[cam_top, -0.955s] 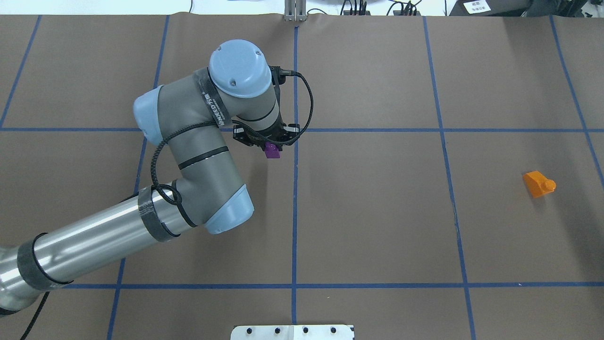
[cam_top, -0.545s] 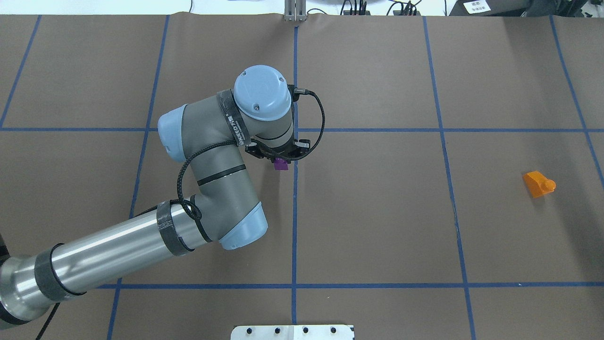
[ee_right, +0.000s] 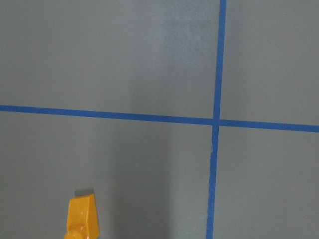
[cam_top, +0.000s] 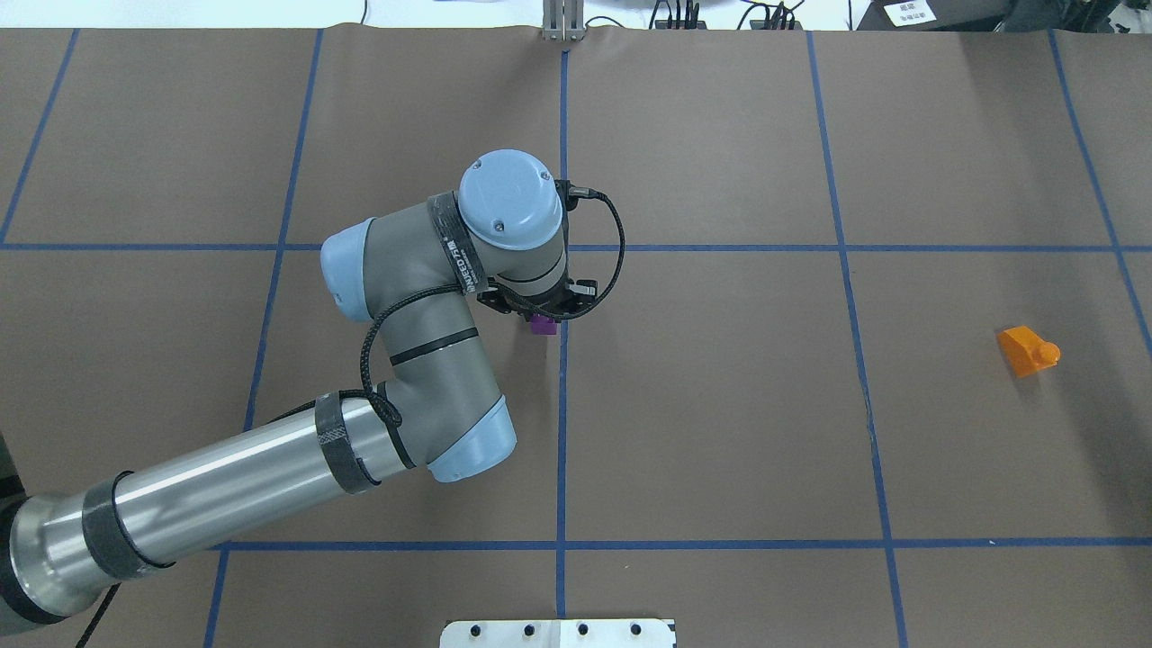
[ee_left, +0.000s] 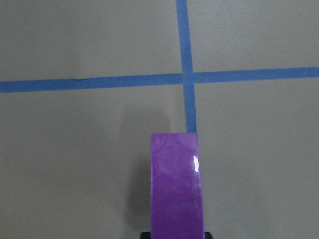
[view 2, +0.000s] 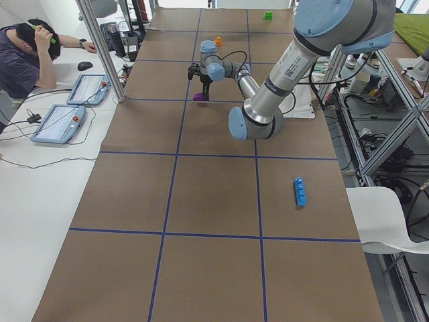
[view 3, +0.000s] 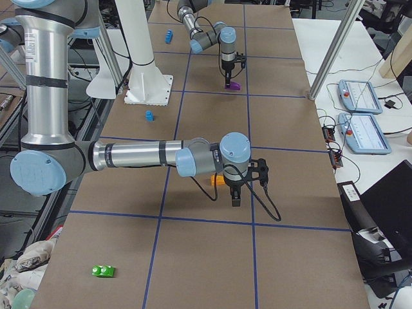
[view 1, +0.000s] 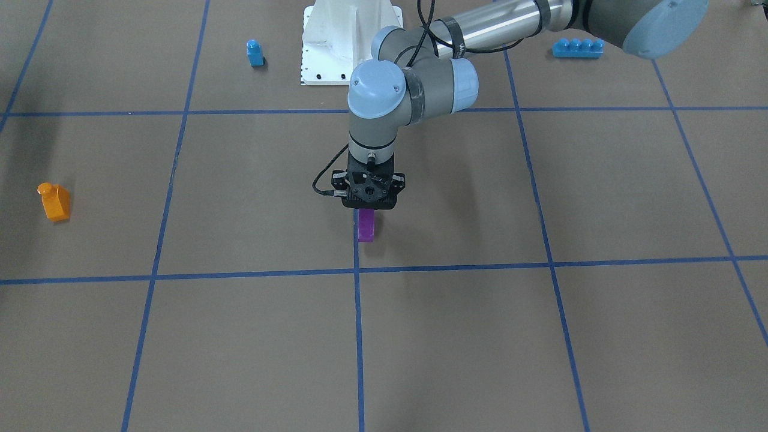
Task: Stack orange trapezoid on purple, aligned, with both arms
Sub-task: 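Carry the purple block with the left gripper toward the table center, then set the purple block down at the center and open the left gripper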
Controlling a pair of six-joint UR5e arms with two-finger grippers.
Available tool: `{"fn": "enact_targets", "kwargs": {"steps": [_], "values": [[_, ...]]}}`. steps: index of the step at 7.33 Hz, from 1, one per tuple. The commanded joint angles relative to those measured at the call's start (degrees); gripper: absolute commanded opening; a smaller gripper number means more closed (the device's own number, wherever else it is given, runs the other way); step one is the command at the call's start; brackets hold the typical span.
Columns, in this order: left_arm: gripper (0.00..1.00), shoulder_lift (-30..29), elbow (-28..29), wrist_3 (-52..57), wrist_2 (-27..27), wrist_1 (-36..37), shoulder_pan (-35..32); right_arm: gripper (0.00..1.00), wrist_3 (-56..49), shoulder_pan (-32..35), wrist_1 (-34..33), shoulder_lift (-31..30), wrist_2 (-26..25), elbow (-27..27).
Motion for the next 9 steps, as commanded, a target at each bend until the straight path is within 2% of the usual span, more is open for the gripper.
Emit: {"fn": "enact_targets", "kwargs": {"steps": [1, 2, 3, 4, 5, 6, 7, 8, 9], "values": [[0.37, -0.32, 0.3, 0.34, 0.11, -1.88, 0.02, 1.0, -0.09, -0.01, 0.09, 0.1, -0.09, 0.0], [0.36, -0.23, 0.65, 0.43, 2.46, -5.29, 0.1, 1.0, 0.0, -0.01, 0.26, 0.1, -0.09, -0.09], [0.31, -0.23, 1.44, 1.21, 4.92, -5.59, 0.11, 1.0, 0.0, -0.01, 0.26, 0.18, -0.09, -0.09], [0.31, -0.23, 1.71, 7.66, 5.64, -5.41, 0.19, 1.0, 0.0, -0.01, 0.26, 0.19, -0.09, 0.0], [0.32, -0.23, 1.8, 10.16, 5.65, -5.41, 0.19, 1.0, 0.0, -0.01, 0.26, 0.27, -0.09, -0.09], [0.4, -0.14, 1.8, 10.53, 5.65, -5.41, 0.19, 1.0, 0.09, 0.08, 0.26, 0.71, -0.18, -0.26], [0.54, -0.14, 1.8, 10.62, 5.65, -5.5, 0.19, 1.0, 0.0, 0.0, 0.26, 0.8, -0.18, -0.44], [1.0, 0.03, 1.88, 10.54, 5.65, -5.41, 0.28, 1.0, 0.0, -0.01, 0.18, 0.97, -0.09, -0.53], [1.0, 0.04, 1.8, 10.19, 5.65, -5.5, 0.37, 1.0, 0.09, -0.01, 0.18, 1.06, 0.0, -0.44]]}}
